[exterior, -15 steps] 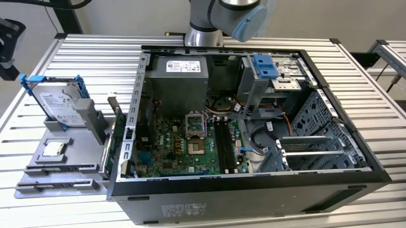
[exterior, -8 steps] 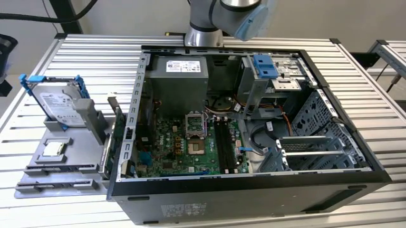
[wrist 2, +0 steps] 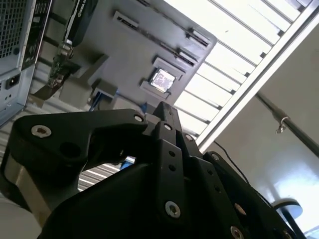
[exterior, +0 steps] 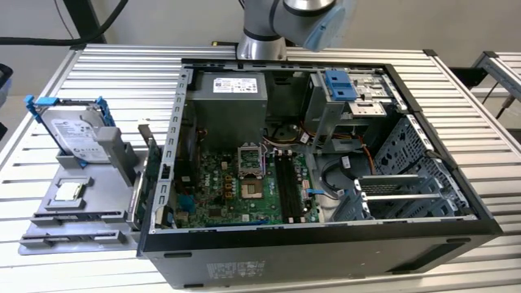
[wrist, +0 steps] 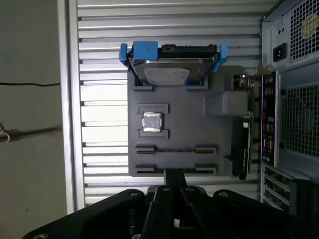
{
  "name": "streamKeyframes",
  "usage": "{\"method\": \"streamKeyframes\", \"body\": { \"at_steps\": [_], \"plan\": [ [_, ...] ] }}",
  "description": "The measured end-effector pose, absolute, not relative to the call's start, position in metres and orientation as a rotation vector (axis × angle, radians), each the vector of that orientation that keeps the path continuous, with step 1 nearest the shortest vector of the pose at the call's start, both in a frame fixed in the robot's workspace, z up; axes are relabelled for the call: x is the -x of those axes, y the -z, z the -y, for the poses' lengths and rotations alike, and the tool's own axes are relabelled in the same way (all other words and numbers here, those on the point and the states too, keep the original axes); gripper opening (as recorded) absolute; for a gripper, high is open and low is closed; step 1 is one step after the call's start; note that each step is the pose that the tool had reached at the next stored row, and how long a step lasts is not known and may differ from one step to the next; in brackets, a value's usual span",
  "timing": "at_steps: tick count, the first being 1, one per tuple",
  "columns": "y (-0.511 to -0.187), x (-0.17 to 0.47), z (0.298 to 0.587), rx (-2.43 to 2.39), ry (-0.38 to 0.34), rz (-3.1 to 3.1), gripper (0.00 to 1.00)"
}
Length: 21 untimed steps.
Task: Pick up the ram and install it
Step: 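Reach for the ram, then pick up the ram and move it above insertion slot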
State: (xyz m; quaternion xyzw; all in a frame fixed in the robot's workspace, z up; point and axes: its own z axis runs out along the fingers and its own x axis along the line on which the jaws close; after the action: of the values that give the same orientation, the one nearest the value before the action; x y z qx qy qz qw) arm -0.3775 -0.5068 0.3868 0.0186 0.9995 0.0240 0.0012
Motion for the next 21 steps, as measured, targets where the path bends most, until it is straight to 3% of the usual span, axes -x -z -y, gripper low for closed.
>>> {"method": "streamKeyframes", "body": {
  "at_steps": [12,21],
  "plan": [
    [-0.386,0.375,0.532,-0.058,-0.075,-3.138,0.0],
    [-0.386,0.375,0.533,-0.058,-0.075,-3.138,0.0]
  ]
}}
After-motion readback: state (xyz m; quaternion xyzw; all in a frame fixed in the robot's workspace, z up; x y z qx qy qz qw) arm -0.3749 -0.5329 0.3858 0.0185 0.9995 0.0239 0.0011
